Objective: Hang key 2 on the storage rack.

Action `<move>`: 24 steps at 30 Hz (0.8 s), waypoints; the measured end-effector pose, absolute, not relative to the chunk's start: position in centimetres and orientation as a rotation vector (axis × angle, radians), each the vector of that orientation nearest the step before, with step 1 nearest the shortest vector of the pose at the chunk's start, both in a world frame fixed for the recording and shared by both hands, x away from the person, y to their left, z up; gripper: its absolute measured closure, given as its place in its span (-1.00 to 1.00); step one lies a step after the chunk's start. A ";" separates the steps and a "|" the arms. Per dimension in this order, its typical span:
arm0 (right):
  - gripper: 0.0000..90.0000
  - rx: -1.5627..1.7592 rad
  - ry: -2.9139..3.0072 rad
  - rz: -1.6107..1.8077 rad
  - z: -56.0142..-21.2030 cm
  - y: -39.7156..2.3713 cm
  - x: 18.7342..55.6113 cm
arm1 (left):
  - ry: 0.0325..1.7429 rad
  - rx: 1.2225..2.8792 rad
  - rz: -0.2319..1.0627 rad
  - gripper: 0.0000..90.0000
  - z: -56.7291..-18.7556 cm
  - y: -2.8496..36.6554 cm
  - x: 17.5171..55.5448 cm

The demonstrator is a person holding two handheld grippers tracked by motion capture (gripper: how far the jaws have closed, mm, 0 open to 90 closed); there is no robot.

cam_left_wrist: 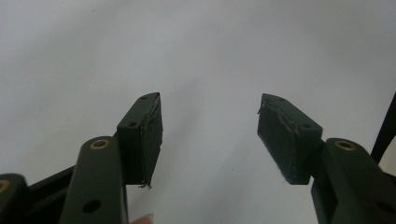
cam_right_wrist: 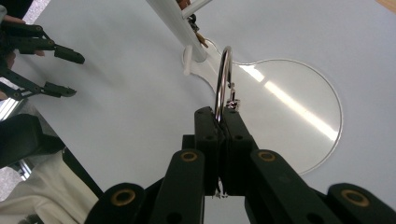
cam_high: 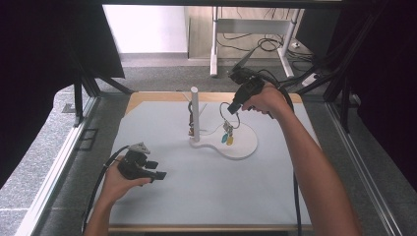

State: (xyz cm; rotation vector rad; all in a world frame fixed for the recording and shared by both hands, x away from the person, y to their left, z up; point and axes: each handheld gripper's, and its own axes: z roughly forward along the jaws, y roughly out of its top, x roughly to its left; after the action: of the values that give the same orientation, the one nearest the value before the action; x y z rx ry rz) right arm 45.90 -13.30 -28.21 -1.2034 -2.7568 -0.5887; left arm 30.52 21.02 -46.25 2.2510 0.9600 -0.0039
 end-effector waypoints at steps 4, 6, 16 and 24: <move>0.95 -1.205 -2.759 -0.585 -28.0 -13.1 46.0 | 0.958 2.249 -0.002 -0.10 -46.3 21.0 30.5; 0.95 -1.214 -2.759 -0.583 -27.9 -12.9 46.1 | 0.958 2.250 -0.002 -0.10 -46.3 21.0 30.5; 0.95 -1.219 -2.766 -0.587 -27.5 -12.3 46.6 | 0.957 2.248 -0.005 -0.10 -46.3 21.1 30.5; 0.95 -1.231 -2.759 -0.594 -27.4 -11.9 47.1 | 0.959 2.242 -0.007 -0.10 -46.3 21.2 30.5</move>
State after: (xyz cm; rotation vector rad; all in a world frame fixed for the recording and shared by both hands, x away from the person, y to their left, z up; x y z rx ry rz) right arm 47.14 -11.88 -27.36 -1.2312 -2.7589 -0.5945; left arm 30.46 21.16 -46.25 2.2425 0.9593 -0.0070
